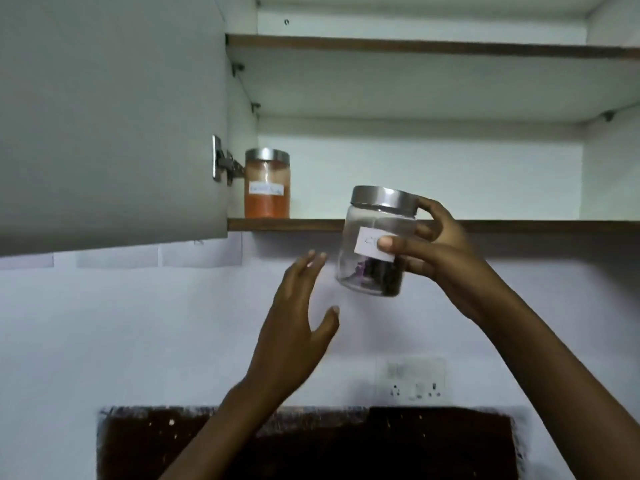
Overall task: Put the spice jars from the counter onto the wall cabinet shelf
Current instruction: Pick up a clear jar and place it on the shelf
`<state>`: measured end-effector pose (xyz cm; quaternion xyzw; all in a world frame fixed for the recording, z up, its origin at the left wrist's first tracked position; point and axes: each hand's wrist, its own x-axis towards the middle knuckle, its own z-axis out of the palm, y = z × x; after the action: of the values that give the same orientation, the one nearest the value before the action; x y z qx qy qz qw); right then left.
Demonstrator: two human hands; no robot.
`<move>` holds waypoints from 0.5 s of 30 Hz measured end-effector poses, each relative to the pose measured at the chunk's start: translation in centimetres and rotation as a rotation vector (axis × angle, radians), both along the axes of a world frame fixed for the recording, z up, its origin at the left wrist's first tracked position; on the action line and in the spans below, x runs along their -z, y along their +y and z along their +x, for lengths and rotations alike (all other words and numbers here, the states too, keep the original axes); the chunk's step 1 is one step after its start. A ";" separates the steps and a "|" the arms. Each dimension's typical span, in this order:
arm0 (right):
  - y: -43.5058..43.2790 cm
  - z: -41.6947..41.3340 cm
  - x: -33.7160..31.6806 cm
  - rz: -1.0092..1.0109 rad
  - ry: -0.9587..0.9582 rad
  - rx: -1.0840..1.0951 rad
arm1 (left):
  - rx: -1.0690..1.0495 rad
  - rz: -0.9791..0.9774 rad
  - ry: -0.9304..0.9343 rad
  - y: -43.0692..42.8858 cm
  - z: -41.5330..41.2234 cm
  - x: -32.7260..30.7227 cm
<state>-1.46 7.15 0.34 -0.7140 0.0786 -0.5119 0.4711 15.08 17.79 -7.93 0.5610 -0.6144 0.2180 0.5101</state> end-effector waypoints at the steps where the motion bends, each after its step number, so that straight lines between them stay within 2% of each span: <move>1: -0.4 0.8 -1.1 -0.014 -0.013 0.014 | -0.049 -0.017 -0.038 -0.7 0.7 -1.3; 4: -1.8 3.2 -3.9 -0.063 -0.045 0.024 | -0.218 -0.019 -0.176 -2.9 3.1 -4.6; 10: -4.3 7.7 -7.7 -0.120 -0.052 -0.022 | -0.644 0.194 -0.319 -6.7 7.2 -6.2; 15: -6.2 11.2 -9.3 -0.124 0.028 0.008 | -0.666 0.166 -0.357 -7.4 8.4 -5.4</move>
<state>9.70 0.92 9.67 -0.7486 0.0562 -0.5078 0.4226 23.52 10.42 -2.52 0.7224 -0.4935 0.4153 0.2492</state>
